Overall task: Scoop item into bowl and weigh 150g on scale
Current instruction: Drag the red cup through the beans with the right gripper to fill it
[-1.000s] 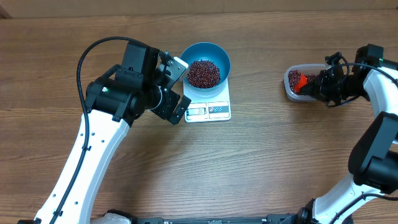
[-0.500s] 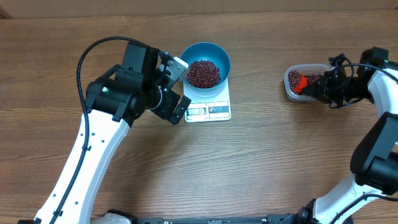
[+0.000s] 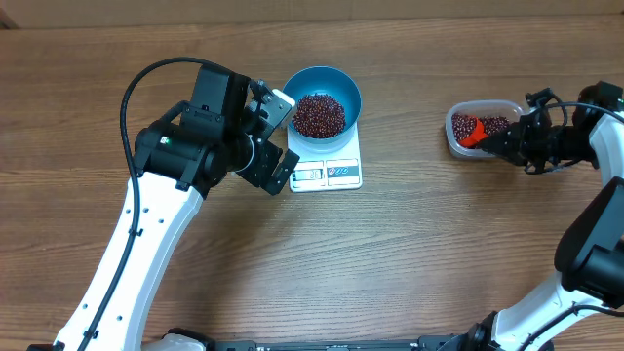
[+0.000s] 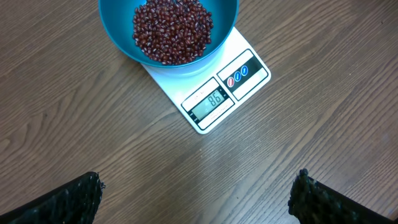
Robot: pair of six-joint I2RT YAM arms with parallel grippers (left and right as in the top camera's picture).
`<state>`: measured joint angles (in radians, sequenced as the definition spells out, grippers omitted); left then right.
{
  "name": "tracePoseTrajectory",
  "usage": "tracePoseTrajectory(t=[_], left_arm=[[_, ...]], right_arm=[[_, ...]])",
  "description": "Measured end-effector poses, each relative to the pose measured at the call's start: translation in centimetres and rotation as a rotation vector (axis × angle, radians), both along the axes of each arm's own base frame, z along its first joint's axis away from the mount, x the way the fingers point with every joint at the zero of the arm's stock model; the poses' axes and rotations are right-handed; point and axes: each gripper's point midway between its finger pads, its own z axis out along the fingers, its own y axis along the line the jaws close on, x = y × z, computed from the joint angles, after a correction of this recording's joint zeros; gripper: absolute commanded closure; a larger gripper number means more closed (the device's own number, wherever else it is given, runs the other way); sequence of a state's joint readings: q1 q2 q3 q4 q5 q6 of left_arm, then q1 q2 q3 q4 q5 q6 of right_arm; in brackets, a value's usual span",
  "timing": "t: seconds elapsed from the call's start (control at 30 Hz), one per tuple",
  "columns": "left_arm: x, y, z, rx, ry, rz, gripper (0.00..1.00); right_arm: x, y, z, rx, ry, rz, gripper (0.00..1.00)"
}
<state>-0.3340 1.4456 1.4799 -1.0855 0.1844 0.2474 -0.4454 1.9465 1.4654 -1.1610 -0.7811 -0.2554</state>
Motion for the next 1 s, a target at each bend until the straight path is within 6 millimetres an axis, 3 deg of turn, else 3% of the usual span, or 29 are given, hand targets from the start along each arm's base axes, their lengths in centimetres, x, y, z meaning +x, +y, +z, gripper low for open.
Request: tracePoseTrajectory(t=[0.7, 1.0], left_arm=[[0.0, 0.0, 0.0, 0.0, 0.0, 0.0, 0.0], [0.0, 0.0, 0.0, 0.0, 0.0, 0.0, 0.0]], right_arm=[[-0.7, -2.3, 1.6, 0.11, -0.053, -0.072, 0.96], [-1.5, -1.7, 3.0, 0.194, -0.09, -0.052, 0.96]])
